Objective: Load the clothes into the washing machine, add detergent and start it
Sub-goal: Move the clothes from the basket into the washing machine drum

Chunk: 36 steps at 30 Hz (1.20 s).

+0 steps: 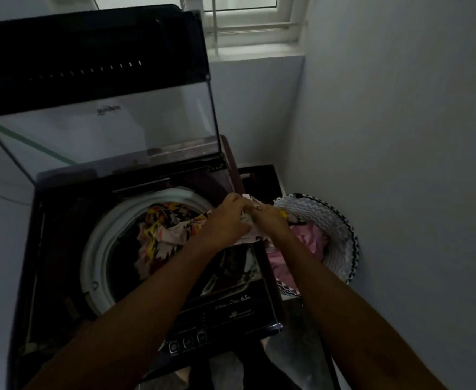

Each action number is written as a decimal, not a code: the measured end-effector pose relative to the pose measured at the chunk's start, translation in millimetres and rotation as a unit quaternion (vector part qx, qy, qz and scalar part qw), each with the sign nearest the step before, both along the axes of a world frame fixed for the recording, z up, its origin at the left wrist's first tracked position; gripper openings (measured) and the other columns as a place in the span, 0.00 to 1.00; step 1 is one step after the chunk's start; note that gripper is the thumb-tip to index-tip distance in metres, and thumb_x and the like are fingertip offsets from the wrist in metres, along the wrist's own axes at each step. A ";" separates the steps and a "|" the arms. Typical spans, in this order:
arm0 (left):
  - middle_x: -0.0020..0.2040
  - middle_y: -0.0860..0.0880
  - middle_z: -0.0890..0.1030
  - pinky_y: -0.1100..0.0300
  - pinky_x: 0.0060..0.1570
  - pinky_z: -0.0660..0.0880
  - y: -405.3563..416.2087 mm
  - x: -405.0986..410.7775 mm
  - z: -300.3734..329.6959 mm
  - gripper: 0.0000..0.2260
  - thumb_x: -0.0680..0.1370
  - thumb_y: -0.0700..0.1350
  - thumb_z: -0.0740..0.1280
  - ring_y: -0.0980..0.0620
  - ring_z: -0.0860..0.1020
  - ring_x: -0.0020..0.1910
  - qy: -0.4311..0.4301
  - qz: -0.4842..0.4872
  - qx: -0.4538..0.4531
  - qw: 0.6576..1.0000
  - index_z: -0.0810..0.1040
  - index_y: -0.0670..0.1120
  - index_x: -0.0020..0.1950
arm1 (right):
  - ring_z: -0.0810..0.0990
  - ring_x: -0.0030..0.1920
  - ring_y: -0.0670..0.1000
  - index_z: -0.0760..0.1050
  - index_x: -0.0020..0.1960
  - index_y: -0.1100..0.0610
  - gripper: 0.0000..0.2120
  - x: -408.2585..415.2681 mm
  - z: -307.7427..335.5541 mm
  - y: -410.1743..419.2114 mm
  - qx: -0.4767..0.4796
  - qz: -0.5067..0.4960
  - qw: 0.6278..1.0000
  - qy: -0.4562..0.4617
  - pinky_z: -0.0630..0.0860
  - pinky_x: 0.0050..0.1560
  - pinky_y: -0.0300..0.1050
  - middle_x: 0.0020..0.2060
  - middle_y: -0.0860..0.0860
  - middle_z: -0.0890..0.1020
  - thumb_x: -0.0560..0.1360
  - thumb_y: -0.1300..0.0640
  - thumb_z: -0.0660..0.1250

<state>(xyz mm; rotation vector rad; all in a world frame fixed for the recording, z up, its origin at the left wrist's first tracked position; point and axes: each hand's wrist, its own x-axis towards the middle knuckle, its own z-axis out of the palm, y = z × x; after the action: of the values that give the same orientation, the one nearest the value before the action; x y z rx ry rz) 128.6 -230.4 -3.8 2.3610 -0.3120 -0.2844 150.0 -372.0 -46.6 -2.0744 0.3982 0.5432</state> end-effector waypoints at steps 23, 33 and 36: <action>0.58 0.56 0.78 0.78 0.51 0.68 20.1 6.1 47.0 0.22 0.75 0.33 0.67 0.63 0.76 0.55 -0.090 0.088 -0.134 0.983 0.75 0.51 0.65 | 0.66 0.31 0.48 0.68 0.36 0.56 0.11 -5.6 85.0 70.7 -0.049 -0.201 0.893 -0.399 0.56 0.33 0.43 0.30 0.52 0.74 0.71 0.61 0.69; 0.38 0.50 0.78 0.60 0.35 0.70 120.6 -23.7 60.4 0.04 0.76 0.37 0.66 0.54 0.76 0.37 -0.164 0.189 -0.095 0.964 0.72 0.44 0.43 | 0.66 0.27 0.47 0.63 0.33 0.55 0.14 -15.9 101.7 164.5 0.032 -0.003 0.882 -0.470 0.57 0.31 0.39 0.26 0.47 0.68 0.66 0.64 0.68; 0.39 0.54 0.78 0.59 0.36 0.68 151.9 -37.6 44.1 0.06 0.76 0.37 0.66 0.58 0.71 0.35 -0.178 0.219 -0.048 0.958 0.73 0.45 0.40 | 0.70 0.29 0.50 0.65 0.35 0.57 0.11 -19.7 91.3 186.6 0.049 0.098 0.909 -0.401 0.62 0.31 0.45 0.27 0.50 0.72 0.68 0.61 0.68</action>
<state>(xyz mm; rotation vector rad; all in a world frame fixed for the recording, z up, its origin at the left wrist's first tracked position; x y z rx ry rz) 91.0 -78.6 40.2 2.3028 0.0386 0.3611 130.3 -185.4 44.7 -2.0479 -0.3179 -0.2041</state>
